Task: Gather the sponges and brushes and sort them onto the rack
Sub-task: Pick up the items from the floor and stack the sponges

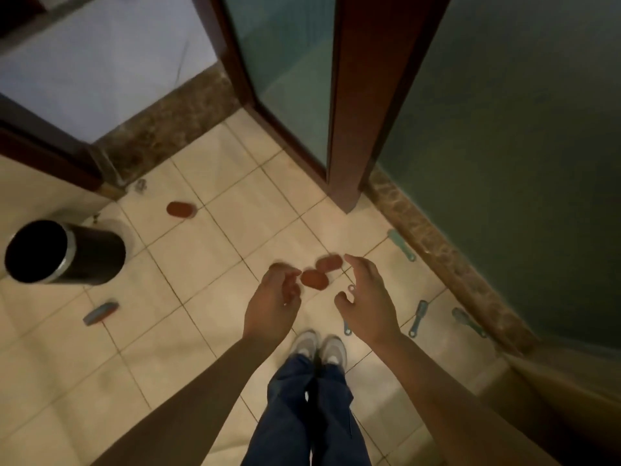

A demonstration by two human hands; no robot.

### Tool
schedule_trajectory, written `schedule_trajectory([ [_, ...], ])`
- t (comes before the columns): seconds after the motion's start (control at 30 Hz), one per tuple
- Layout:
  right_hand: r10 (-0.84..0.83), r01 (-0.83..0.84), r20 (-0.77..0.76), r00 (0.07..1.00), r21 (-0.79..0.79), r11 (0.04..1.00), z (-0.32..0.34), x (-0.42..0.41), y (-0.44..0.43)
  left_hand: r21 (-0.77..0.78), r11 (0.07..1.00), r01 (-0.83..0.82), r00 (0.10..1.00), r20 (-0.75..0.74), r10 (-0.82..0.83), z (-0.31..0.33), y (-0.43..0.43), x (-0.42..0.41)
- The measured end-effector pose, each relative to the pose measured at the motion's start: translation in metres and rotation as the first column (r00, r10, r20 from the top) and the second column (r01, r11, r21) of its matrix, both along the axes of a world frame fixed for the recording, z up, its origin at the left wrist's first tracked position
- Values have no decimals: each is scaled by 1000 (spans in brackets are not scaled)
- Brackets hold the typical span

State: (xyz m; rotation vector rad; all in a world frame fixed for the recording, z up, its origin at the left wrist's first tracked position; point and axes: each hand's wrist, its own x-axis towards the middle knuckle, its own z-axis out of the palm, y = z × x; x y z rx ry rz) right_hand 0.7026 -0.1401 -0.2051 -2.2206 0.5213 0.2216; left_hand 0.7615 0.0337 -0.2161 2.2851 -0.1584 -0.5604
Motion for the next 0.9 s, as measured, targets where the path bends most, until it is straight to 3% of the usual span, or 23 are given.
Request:
schedule_trajectory([
  [0.5, 110, -128, -130, 985, -142, 982, -308, 25, -17, 151, 977, 150, 985, -109, -135, -288, -12, 6],
  [0.73, 119, -144, -124, 985, -226, 963, -438, 47, -25, 187, 949, 253, 967, -83, -242, -422, -21, 22],
  [0.9, 205, -248, -180, 962, -263, 933, -502, 69, -30, 258, 888, 380, 923, -46, -382, -491, -24, 35],
])
